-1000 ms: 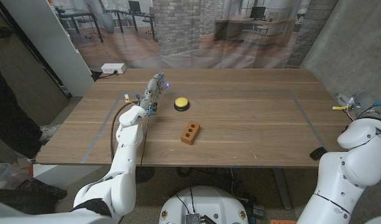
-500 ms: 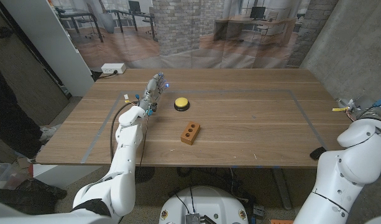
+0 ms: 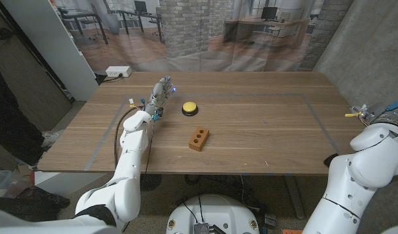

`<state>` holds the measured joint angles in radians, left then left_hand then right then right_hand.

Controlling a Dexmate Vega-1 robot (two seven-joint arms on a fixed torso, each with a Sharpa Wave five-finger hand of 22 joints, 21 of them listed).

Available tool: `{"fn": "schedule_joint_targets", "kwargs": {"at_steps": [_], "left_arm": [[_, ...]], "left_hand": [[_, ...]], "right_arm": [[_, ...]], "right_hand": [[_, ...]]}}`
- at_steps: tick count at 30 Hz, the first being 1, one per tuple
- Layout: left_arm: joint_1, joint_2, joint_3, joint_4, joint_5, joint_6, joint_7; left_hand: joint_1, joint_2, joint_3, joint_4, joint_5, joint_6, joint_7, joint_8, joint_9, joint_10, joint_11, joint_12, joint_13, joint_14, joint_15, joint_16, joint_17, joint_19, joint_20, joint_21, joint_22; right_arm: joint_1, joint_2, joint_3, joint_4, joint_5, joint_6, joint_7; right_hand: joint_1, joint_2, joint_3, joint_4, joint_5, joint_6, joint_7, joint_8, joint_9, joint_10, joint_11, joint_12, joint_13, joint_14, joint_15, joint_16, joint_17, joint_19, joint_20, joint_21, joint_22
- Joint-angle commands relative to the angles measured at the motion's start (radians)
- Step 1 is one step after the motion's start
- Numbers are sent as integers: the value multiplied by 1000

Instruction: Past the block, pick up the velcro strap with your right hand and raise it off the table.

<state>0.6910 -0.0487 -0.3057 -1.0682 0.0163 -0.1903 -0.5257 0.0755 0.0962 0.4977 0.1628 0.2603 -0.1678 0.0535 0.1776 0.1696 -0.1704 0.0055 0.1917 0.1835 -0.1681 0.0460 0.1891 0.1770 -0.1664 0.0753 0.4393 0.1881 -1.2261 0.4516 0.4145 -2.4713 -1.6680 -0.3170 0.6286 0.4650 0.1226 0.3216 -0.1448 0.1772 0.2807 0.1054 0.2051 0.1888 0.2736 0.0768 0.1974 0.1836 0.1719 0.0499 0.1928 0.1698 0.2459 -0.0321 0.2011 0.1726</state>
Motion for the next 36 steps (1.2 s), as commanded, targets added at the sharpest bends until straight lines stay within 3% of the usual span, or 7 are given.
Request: {"fn": "schedule_joint_targets", "kwargs": {"at_steps": [1, 22, 36], "left_arm": [[-17, 6, -11, 25, -1, -25, -10], [-37, 5, -10, 33, -8, -51, -34], [-24, 2, -8, 3, -15, -44, -34]], "left_hand": [[-10, 61, 10, 1, 3, -72, 0, 3, 3, -71, 3, 3, 2, -116, 2, 5, 3, -2, 3, -3, 3], [-11, 60, 11, 1, 3, -70, 0, 4, 3, -71, 3, 4, 2, -116, 3, 5, 3, 1, 1, -7, 3], [-12, 60, 12, 1, 2, -69, 0, 4, 3, -71, 3, 4, 2, -114, 2, 6, 3, 3, 2, -9, 3]], "right_arm": [[14, 1, -28, 15, -62, -34, 44], [31, 1, -47, 20, -169, -78, 144], [69, 1, -25, 31, -204, -70, 239]], "right_hand": [[4, -14, -6, -1, 8, 17, -1, 5, 1, 14, 1, 8, 4, 15, 3, 5, 4, 10, 0, 8, 1], [24, -35, -14, -11, 15, 88, 6, 21, 1, 75, 1, 18, 5, 84, -9, 15, 4, 52, -8, 14, 0], [31, -62, -28, -14, 22, 134, 3, 29, 1, 110, -1, 21, 5, 118, -19, 16, 5, 76, -23, 16, 0]]}}
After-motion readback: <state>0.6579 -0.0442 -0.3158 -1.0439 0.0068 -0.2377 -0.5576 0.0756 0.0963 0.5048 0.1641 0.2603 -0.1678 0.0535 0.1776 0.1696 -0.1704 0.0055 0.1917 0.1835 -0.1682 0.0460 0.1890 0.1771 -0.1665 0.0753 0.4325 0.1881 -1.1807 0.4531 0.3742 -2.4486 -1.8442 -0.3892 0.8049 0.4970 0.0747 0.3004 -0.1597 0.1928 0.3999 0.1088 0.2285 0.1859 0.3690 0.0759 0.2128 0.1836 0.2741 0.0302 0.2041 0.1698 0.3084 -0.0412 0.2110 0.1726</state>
